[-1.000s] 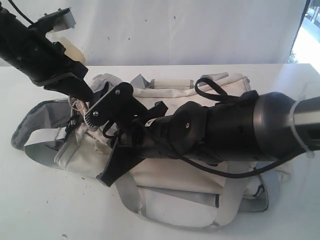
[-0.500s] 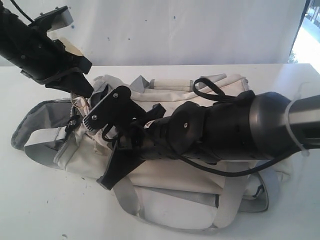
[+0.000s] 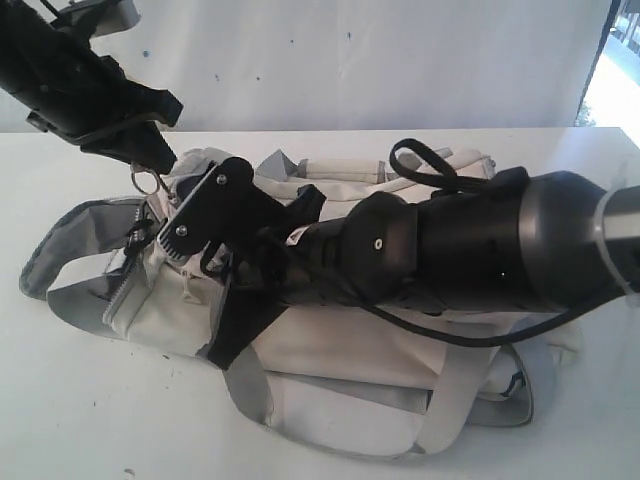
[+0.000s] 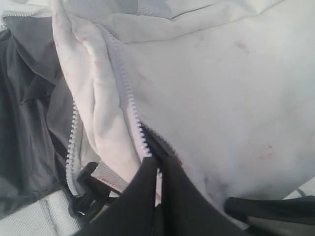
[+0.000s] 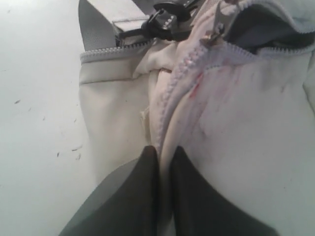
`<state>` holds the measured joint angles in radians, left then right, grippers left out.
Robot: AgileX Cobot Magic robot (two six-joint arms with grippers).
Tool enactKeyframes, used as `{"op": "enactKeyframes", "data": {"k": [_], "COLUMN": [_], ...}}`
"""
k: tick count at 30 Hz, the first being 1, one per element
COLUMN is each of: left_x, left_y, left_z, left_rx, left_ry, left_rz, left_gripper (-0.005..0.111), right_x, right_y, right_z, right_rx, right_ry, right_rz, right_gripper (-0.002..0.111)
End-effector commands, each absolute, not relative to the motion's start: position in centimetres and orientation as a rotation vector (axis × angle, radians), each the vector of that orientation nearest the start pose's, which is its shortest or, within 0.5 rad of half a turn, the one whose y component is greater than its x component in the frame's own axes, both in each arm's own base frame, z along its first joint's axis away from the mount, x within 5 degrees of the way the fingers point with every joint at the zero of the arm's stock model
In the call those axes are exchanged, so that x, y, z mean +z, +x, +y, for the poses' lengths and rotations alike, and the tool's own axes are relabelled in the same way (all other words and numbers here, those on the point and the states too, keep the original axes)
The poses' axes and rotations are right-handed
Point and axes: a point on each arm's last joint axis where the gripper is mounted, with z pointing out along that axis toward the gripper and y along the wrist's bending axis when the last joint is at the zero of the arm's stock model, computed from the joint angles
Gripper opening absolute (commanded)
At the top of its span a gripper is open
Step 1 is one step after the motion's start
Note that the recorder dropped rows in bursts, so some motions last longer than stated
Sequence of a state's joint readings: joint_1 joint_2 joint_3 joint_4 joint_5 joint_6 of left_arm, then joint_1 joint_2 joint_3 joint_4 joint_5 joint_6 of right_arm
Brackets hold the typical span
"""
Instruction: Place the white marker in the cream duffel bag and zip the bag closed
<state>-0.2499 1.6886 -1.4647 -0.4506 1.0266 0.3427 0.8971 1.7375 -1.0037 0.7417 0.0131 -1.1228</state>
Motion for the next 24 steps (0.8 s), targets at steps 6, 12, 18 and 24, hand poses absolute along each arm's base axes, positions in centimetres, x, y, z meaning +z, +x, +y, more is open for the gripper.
{"op": "enactKeyframes", "data": {"k": [6, 12, 18, 24], "left_x": [32.6, 33.3, 34.6, 34.3], "left_y": [35.8, 36.0, 36.4, 37.4], "left_z": [-11.6, -12.0, -11.9, -11.2], "left_rx": [-0.437, -0.487, -0.449, -0.301], "left_ry": [0.551, 0.531, 0.544, 0.562], "left_rz": [2.405, 2.361, 2.317, 2.258], "left_gripper": [0.000, 0.000, 0.000, 0.000], "right_x": [23.2, 23.8, 23.1, 22.9], "right_y": [22.0, 21.8, 21.7, 21.7], "right_z": [28.1, 27.9, 28.0, 28.1], "right_rx": [0.279, 0.281, 0.295, 0.291], "right_ry": [-1.406, -1.421, -1.455, -1.456], "right_rz": [1.694, 1.671, 1.695, 1.699], "right_gripper": [0.000, 0.000, 0.000, 0.000]}}
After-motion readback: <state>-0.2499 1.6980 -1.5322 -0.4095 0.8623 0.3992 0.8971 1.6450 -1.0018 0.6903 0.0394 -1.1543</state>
